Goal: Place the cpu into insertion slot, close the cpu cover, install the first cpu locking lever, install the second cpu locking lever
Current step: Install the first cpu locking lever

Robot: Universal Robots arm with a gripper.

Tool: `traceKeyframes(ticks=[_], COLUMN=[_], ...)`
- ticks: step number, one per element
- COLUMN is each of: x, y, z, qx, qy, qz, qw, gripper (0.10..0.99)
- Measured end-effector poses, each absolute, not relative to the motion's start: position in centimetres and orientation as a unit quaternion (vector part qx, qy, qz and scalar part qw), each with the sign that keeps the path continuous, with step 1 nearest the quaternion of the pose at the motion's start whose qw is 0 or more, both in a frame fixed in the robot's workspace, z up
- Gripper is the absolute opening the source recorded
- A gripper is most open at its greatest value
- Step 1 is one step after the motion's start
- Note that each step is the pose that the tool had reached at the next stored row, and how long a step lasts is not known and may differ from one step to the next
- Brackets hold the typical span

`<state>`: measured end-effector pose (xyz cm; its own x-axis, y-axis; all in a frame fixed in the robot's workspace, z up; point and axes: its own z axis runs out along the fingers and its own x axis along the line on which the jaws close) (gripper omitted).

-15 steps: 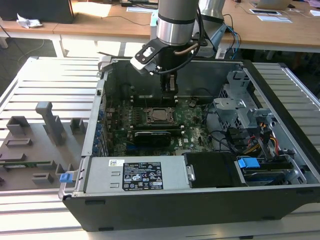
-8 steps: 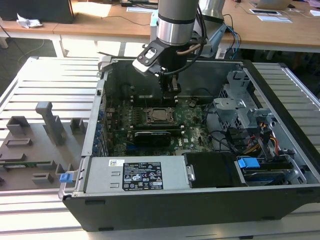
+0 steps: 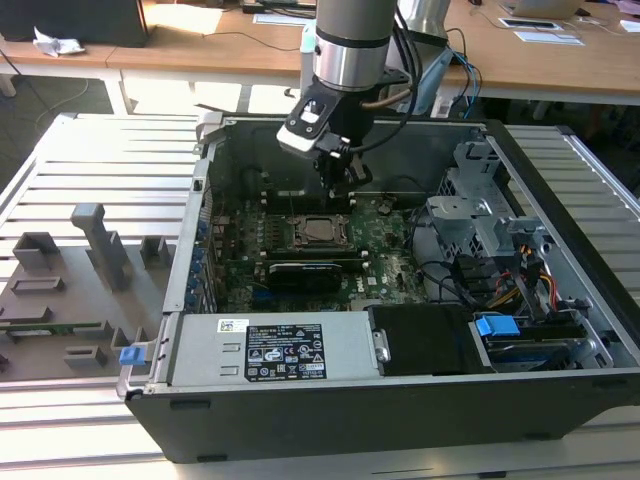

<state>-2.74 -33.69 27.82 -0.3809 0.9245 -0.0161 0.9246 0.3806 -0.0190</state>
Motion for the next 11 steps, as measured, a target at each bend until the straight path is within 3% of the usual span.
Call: traceKeyframes(ticks=[11], x=[-2.74], y=[-33.69], z=[27.82], qx=[0.463], qy=[0.886], qz=[-0.012], qw=[0.003], gripper=[0.106])
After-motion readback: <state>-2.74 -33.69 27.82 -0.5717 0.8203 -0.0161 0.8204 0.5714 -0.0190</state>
